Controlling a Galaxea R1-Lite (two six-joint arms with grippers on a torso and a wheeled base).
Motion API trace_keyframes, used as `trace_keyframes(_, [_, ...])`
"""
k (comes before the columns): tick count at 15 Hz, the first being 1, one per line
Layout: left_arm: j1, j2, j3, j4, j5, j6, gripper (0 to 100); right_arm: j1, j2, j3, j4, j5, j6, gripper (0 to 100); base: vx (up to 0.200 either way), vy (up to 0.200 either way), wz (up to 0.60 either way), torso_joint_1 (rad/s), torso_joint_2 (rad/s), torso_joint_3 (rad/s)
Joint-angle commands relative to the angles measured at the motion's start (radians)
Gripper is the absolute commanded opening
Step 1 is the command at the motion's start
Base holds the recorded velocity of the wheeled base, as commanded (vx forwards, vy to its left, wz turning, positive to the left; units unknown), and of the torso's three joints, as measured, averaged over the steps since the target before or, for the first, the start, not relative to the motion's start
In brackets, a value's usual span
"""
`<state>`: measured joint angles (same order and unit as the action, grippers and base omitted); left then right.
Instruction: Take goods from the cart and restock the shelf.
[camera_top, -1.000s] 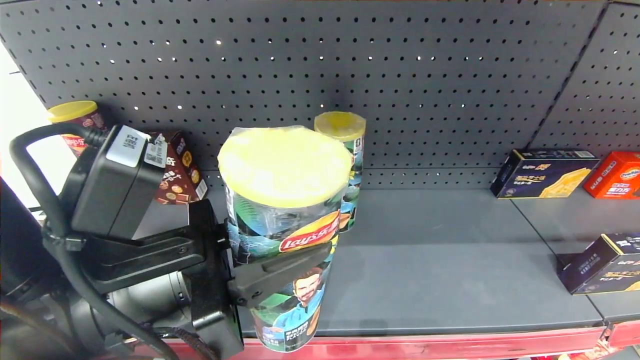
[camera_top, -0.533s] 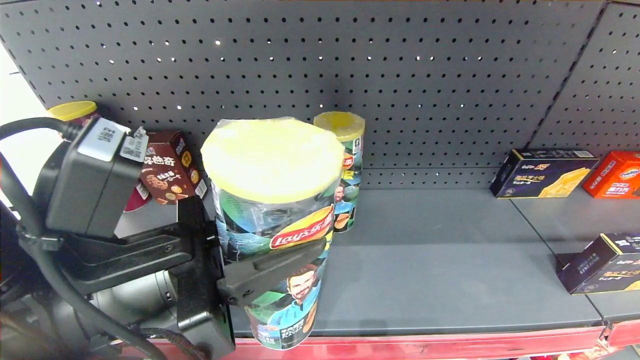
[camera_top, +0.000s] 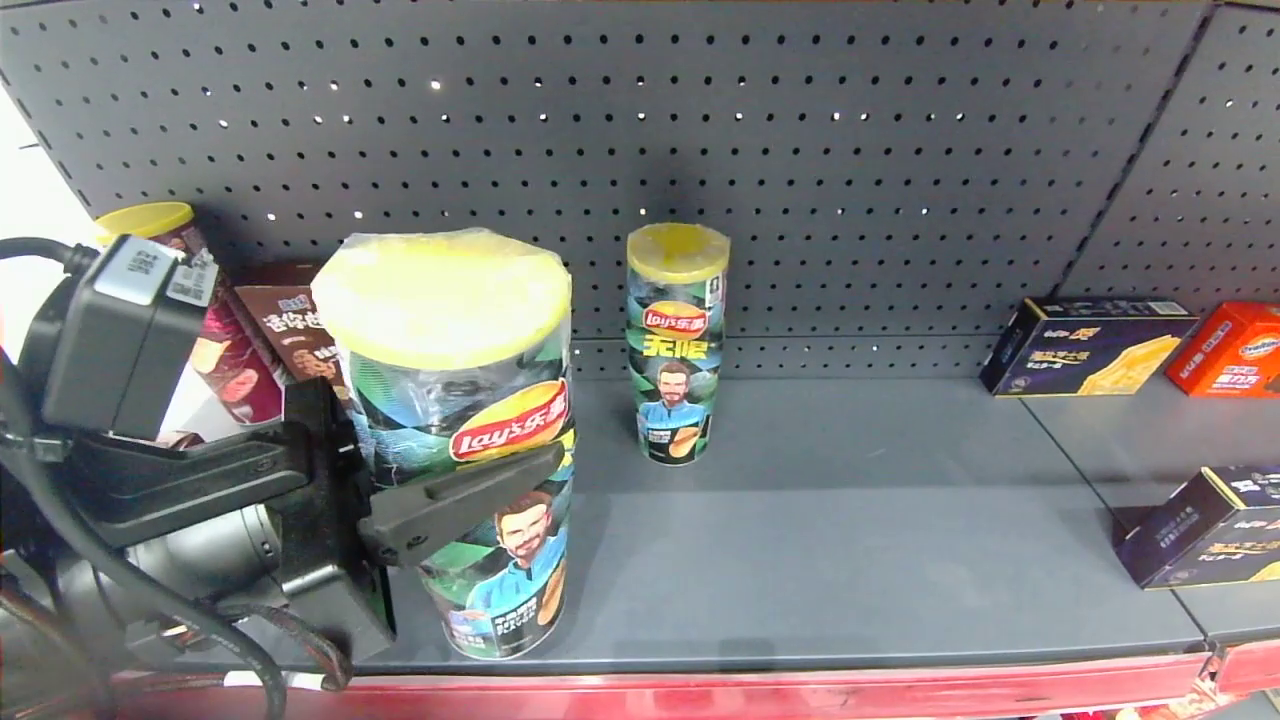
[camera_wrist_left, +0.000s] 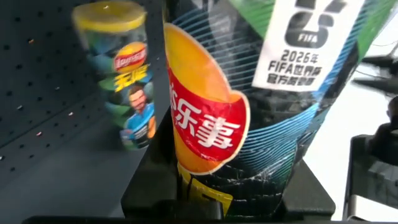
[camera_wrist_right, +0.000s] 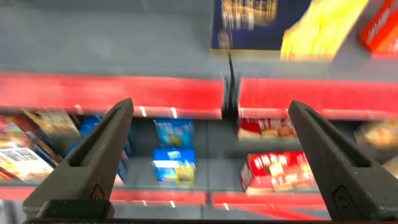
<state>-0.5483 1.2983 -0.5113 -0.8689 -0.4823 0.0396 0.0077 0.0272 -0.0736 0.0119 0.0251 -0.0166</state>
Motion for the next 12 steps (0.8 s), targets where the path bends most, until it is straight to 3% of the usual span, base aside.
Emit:
trace_keyframes(1, [0.018,-0.004,0.01,-0.001,-0.001,-0.003,0,0.064,0.373,-0.44,0.056,0.036,0.101,100,0.0,0.0,0.0,0.0,0.0,0.0])
trace_keyframes(3, [0.022,0.003,-0.003,-0.004,0.001,-0.003,0,0.14,0.444,-0.502,0.051,0.061,0.05,100,0.0,0.0,0.0,0.0,0.0,0.0])
trace_keyframes(4, [0.042,0.004,0.007,-0.004,0.001,0.0,0,0.183,0.536,-0.506,-0.004,0.059,-0.048,100,0.0,0.0,0.0,0.0,0.0,0.0])
trace_keyframes(5, [0.042,0.004,0.007,-0.004,0.001,0.0,0,0.183,0.536,-0.506,-0.004,0.059,-0.048,100,0.0,0.0,0.0,0.0,0.0,0.0])
trace_keyframes(6, [0.044,0.006,-0.001,-0.002,0.001,-0.001,0,0.21,0.672,-0.515,-0.087,0.061,-0.085,100,0.0,0.0,0.0,0.0,0.0,0.0])
trace_keyframes(8, [0.045,0.006,-0.013,-0.002,0.002,-0.001,0,0.249,0.78,-0.542,-0.092,0.064,-0.091,100,0.0,0.0,0.0,0.0,0.0,0.0])
trace_keyframes(9, [0.048,0.004,-0.018,-0.002,0.004,-0.003,0,0.305,0.843,-0.546,-0.133,0.064,-0.089,100,0.0,0.0,0.0,0.0,0.0,0.0])
trace_keyframes(12, [0.054,0.001,-0.018,-0.002,0.002,-0.004,0,0.348,0.996,-0.546,-0.282,0.065,-0.088,100,0.0,0.0,0.0,0.0,0.0,0.0])
